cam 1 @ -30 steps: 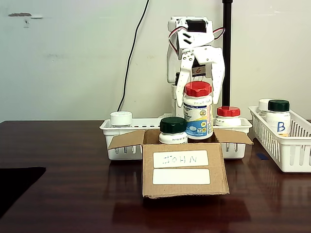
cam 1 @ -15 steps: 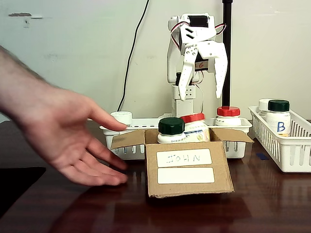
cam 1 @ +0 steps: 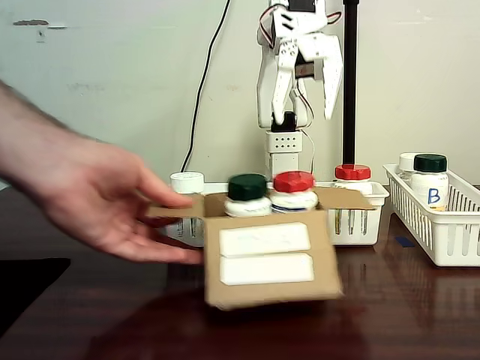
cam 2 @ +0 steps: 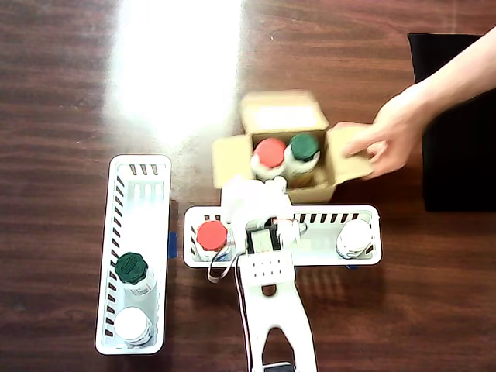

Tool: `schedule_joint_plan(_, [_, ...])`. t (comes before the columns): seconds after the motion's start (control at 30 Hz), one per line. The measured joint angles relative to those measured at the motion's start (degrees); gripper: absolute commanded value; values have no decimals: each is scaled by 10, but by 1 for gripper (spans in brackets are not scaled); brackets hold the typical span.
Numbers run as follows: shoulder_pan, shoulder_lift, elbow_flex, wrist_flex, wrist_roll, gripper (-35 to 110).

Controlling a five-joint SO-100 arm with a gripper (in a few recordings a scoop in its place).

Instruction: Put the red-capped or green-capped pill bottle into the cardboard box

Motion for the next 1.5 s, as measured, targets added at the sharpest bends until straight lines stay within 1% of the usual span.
schedule_joint_plan(0.1, [-9, 53, 25, 40, 1, 0])
schedule_joint_plan(0.13, [-14, 70, 33, 54, 4, -4])
schedule_joint_plan(0.17, [-17, 89, 43, 62, 7, -5])
schedule_joint_plan(0.33, [-25, 165, 112, 88, 13, 1])
schedule_joint_plan(0.63, [-40, 305, 278, 83, 40, 1])
schedule_joint_plan(1.0, [-83, 475, 501, 17, 23, 1])
schedule_joint_plan(1.23, [-77, 599, 626, -14, 30, 1])
schedule_joint_plan(1.37, [-57, 675, 684, -16, 30, 1])
schedule_joint_plan(1.5, [-55, 791, 740, 21, 22, 1])
